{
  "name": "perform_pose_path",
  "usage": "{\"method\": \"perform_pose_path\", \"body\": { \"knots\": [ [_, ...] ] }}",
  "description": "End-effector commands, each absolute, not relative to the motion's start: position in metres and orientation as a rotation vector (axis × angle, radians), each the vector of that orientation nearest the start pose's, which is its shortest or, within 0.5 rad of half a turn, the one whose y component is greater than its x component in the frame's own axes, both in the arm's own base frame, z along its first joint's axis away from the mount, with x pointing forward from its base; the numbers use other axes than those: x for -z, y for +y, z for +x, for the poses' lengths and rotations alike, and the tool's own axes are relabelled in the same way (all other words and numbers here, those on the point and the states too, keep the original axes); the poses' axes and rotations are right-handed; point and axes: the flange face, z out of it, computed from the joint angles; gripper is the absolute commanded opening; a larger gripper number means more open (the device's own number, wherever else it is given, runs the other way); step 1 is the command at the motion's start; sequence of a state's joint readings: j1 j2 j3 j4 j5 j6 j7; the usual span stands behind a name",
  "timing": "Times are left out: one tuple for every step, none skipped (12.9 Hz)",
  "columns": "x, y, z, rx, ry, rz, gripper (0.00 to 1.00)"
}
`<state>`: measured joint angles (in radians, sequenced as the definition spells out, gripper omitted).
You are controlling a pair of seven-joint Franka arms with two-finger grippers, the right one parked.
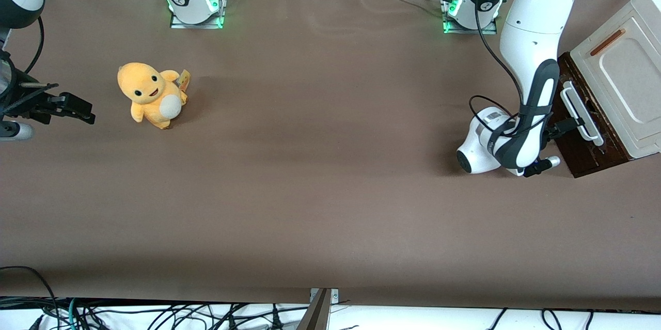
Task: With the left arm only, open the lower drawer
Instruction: 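Move the open left gripper in around the white bar handle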
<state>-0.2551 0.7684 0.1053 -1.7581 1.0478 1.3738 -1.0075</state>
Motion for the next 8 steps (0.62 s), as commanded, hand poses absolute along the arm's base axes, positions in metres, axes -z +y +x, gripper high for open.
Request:
{"method": "perform_pose_path", "body": {
  "knots": [
    [-0.159,0.027,0.562,-0.252,-0.274,-1.602,1.00],
    [-0.160,0.027,0.562,-0.253,-0.273,-1.604,1.00],
    [-0.161,0.027,0.561,-0.252,-0.272,-1.605,1.00],
    [-0.162,0.030,0.561,-0.255,-0.275,-1.604,1.00],
    [-0.165,0.031,0.559,-0.261,-0.272,-1.607,1.00],
    [-0.168,0.032,0.559,-0.262,-0.273,-1.610,0.99],
    [-0.170,0.032,0.557,-0.265,-0.270,-1.612,0.98],
    [-0.173,0.032,0.555,-0.260,-0.269,-1.621,0.98]
  ]
}}
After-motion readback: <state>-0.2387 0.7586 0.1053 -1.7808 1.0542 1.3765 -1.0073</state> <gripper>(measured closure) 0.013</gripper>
